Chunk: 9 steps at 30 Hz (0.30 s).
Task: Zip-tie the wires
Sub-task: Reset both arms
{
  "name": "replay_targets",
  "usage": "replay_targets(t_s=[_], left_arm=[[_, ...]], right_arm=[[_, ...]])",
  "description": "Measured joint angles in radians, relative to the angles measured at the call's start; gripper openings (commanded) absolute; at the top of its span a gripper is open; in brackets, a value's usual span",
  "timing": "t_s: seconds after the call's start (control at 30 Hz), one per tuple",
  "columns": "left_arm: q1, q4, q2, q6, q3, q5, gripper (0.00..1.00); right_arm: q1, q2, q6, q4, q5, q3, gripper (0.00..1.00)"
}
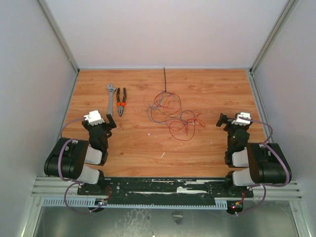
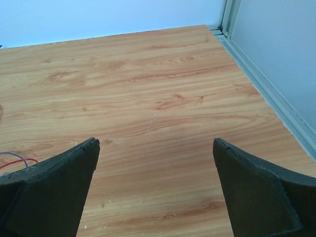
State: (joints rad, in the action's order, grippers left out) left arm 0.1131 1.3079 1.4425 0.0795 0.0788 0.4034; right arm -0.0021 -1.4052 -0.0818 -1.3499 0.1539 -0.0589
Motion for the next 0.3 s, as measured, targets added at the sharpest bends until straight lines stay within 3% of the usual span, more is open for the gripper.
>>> replay_targets(t_s=[0.3], left_arm=[[-0.004,-0.006,0.0,0.0,0.0,-0.017,0.98]], right_arm=[[0.003,0.0,0.001,0.0,0.0,0.0,0.99]])
